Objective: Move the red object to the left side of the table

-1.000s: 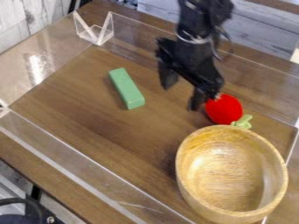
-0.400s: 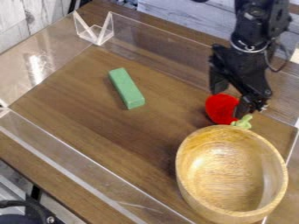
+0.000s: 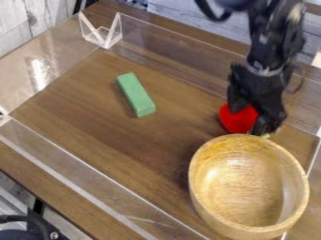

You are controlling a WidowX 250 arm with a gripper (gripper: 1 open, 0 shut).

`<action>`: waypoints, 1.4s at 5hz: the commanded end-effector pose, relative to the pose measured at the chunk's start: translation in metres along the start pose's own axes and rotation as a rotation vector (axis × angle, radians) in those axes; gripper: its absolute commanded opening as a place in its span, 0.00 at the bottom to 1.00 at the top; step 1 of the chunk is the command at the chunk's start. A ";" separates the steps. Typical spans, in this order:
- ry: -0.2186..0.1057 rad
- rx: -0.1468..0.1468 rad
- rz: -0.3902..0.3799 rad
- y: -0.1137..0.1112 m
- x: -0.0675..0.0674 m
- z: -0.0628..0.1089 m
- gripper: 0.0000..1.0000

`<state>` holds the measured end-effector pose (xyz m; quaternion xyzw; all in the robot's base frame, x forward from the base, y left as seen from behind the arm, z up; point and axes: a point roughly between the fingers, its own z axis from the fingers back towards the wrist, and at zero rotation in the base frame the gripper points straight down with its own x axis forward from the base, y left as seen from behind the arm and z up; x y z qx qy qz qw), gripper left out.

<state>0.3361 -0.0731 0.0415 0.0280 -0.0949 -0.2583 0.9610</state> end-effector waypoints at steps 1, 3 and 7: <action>-0.015 0.022 0.055 0.009 0.012 0.003 0.00; 0.079 0.066 0.170 0.026 0.023 0.011 0.00; 0.147 0.065 0.172 0.047 0.013 -0.015 0.00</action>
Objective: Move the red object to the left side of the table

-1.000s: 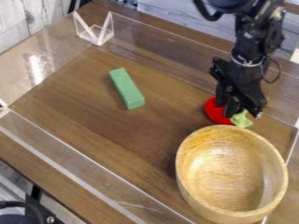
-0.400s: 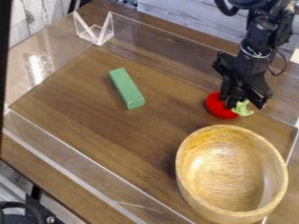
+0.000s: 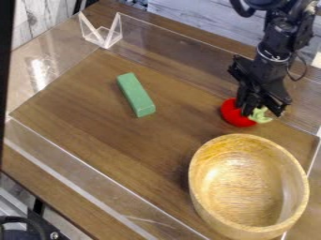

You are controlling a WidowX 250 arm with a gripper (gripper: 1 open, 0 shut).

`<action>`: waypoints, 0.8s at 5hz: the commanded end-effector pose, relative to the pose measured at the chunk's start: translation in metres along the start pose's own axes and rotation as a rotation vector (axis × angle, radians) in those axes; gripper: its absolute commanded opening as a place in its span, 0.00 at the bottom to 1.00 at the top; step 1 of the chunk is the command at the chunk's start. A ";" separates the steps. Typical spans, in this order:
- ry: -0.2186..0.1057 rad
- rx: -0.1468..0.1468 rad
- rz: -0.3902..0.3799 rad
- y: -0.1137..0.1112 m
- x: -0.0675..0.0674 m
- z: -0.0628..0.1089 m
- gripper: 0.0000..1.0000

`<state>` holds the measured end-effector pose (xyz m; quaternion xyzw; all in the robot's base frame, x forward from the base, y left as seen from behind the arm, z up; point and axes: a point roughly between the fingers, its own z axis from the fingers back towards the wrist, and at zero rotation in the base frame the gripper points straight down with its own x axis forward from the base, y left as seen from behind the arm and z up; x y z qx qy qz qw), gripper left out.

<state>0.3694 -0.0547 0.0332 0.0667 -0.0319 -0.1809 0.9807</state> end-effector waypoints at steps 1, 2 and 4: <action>0.010 0.004 -0.017 0.016 -0.005 -0.010 0.00; 0.021 0.000 -0.056 0.016 -0.005 -0.019 0.00; 0.040 -0.014 -0.079 0.005 -0.003 -0.005 1.00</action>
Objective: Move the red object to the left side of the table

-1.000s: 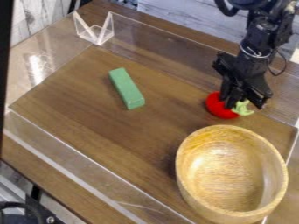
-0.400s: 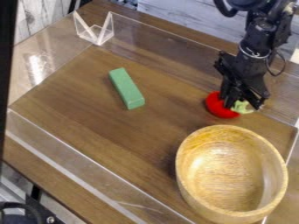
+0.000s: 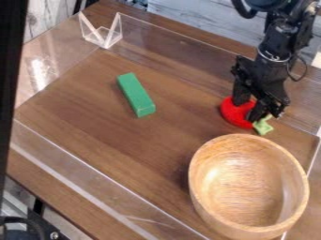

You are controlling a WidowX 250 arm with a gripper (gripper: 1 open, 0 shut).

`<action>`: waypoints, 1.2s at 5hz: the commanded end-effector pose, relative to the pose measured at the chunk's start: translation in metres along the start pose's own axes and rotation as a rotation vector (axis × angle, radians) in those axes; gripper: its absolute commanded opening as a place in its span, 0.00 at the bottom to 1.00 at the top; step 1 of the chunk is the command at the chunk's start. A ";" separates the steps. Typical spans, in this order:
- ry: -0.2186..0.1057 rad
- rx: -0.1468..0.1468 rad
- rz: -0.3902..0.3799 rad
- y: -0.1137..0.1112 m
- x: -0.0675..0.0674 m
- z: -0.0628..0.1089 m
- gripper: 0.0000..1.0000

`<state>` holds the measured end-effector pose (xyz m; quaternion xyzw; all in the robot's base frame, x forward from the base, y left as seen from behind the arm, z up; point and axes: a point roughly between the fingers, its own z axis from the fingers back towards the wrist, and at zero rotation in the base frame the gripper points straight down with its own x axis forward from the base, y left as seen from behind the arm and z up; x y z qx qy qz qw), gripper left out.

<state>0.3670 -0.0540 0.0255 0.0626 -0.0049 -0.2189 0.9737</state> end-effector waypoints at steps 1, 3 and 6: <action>0.021 0.014 -0.012 0.013 -0.004 -0.003 0.00; -0.011 0.074 -0.022 0.024 -0.012 0.017 0.00; -0.123 0.121 0.164 0.037 -0.029 0.103 0.00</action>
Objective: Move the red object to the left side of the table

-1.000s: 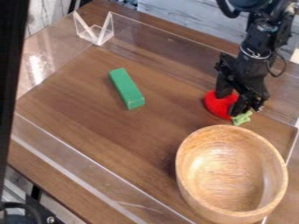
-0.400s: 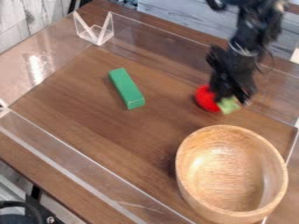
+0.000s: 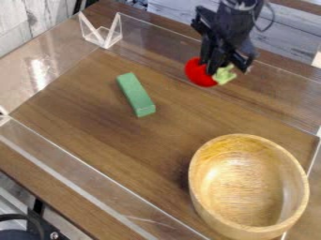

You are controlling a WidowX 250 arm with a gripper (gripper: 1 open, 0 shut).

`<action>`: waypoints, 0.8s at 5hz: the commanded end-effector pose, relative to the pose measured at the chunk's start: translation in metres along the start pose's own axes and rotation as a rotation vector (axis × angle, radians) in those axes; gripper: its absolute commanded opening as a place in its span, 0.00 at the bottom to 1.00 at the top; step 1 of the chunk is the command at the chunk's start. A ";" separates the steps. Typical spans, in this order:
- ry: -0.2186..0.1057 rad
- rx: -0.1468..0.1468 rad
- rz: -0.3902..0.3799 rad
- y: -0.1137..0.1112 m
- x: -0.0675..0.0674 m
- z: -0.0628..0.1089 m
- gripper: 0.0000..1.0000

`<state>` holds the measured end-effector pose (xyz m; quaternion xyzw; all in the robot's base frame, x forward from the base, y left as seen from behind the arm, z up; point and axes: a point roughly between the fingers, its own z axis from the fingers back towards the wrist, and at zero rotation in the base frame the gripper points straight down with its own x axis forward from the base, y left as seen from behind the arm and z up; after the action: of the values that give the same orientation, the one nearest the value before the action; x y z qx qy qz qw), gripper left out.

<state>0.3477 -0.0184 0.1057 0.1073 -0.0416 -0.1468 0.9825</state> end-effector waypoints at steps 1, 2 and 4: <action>-0.075 0.014 0.066 -0.003 0.007 0.033 0.00; -0.072 0.017 0.115 -0.010 0.006 0.041 0.00; -0.060 0.015 0.230 0.006 -0.006 0.042 0.00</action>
<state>0.3380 -0.0222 0.1213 0.1090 -0.0460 -0.0455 0.9919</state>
